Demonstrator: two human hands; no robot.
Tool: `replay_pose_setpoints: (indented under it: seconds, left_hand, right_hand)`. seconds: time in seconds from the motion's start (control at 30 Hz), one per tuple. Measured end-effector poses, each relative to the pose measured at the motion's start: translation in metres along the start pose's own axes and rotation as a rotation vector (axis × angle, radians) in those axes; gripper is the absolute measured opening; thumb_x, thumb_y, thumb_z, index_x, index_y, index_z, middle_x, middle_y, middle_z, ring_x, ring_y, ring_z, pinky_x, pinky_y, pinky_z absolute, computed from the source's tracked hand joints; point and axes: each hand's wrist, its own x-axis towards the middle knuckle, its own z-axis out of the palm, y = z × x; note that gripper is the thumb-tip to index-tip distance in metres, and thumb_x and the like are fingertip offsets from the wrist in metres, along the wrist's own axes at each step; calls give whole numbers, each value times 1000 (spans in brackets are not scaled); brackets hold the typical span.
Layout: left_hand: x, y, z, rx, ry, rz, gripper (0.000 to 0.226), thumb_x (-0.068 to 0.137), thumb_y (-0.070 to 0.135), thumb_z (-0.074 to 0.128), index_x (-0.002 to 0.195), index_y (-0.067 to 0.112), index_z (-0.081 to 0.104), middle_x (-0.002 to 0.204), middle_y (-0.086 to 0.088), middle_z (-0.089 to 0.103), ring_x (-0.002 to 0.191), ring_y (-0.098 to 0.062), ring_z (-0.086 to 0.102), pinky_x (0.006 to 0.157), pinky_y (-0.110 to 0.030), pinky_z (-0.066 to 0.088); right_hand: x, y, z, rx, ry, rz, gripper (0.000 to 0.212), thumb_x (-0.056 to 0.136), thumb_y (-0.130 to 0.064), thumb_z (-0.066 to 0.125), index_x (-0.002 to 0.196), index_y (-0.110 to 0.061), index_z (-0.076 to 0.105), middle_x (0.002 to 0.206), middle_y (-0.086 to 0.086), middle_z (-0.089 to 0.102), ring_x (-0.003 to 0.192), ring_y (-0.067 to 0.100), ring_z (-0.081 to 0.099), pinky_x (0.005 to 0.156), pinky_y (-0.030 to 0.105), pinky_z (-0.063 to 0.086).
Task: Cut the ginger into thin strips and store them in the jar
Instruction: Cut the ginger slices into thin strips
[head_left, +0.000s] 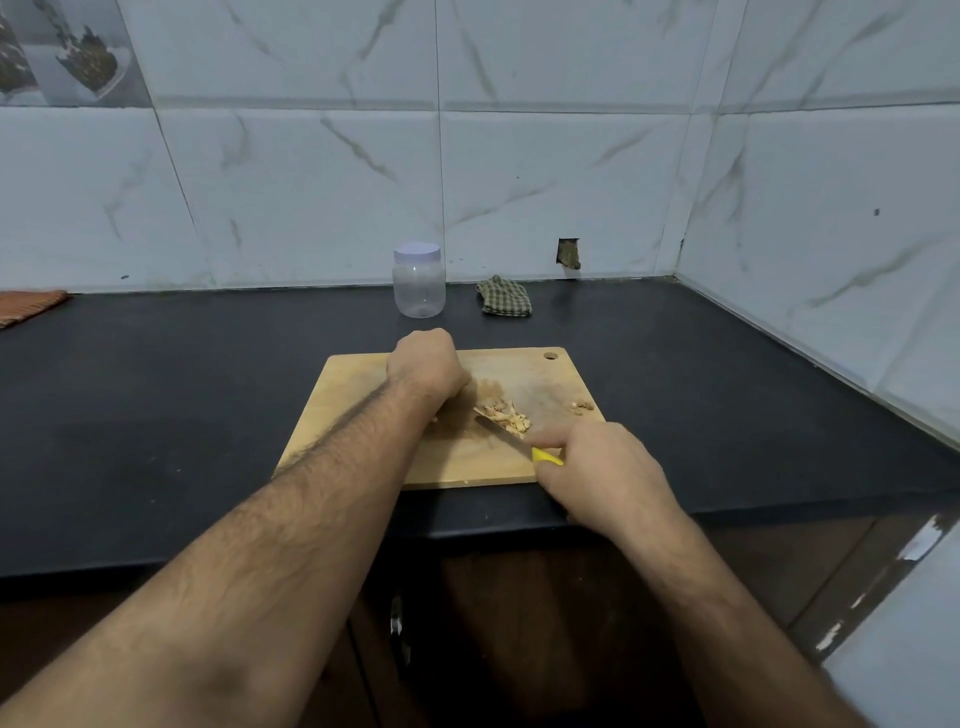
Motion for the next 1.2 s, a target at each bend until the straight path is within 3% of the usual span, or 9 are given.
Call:
replay_pose_setpoints:
  seconds: [0.13,0.23,0.43,0.57,0.63,0.7,0.87,0.97,1.2]
  left_hand:
    - [-1,-1,4,2,9,-3,11,84,24,63,89,14,65,87,-4,64,83,-25,61,65,-30,49]
    - [-2,-1,4,-5,-1,-13,11,85,25,63,89,15,64,88,-4,65,83,-24,61,65,-29,49]
    - [-6,-3,2,-35,-16,-7,14,86,26,62,91,15,68,86,-3,68,82,-23,64,66,-29,52]
    - [-12,-6,-1,-49,-20,11,15,84,28,63,84,14,68,80,-4,69,73,-23,66,67,-32,58]
    - [-15,-9,-2,-58,-7,20,14,83,26,63,80,13,68,77,-4,70,67,-22,65,65,-32,58]
    - [-18,-13,-1,-94,3,25,13,84,24,62,79,14,69,76,-4,71,67,-22,67,65,-32,59]
    - [-20,-24,7,-215,32,29,18,86,31,69,80,15,74,71,-1,71,66,-18,67,68,-34,58]
    - [-20,-26,11,-237,33,27,19,86,37,71,83,19,75,76,1,71,72,-17,66,68,-31,56]
    - [-17,-24,12,-208,31,-2,23,84,40,72,84,16,74,79,-3,72,78,-22,68,73,-34,58]
  right_hand:
    - [6,6,-1,-92,48,39,39,97,-22,52,126,-46,62,92,-8,53,85,15,52,68,29,44]
    - [7,7,-2,-130,68,43,35,96,-22,51,121,-42,65,99,-4,63,88,18,55,68,30,45]
    - [21,8,-3,68,171,53,9,94,-24,52,101,-22,57,89,-3,57,82,19,53,67,32,43]
    - [46,-2,3,120,79,105,31,85,-34,71,107,-15,58,95,0,57,88,20,52,67,32,41]
    - [57,-12,7,103,42,118,41,79,-39,79,105,-16,58,93,-1,58,87,19,53,59,31,38]
    - [67,-19,11,80,22,144,44,76,-43,82,99,-14,58,89,1,63,79,19,56,51,29,34]
    - [90,-27,19,235,-58,250,30,86,-31,77,72,-10,60,50,0,62,27,9,45,40,18,36]
    - [103,-30,19,321,-54,328,22,90,-24,73,77,-8,66,48,1,64,25,8,46,32,10,31]
    - [131,-37,17,371,-4,321,11,90,-14,71,86,-4,71,52,4,67,26,8,48,32,12,32]
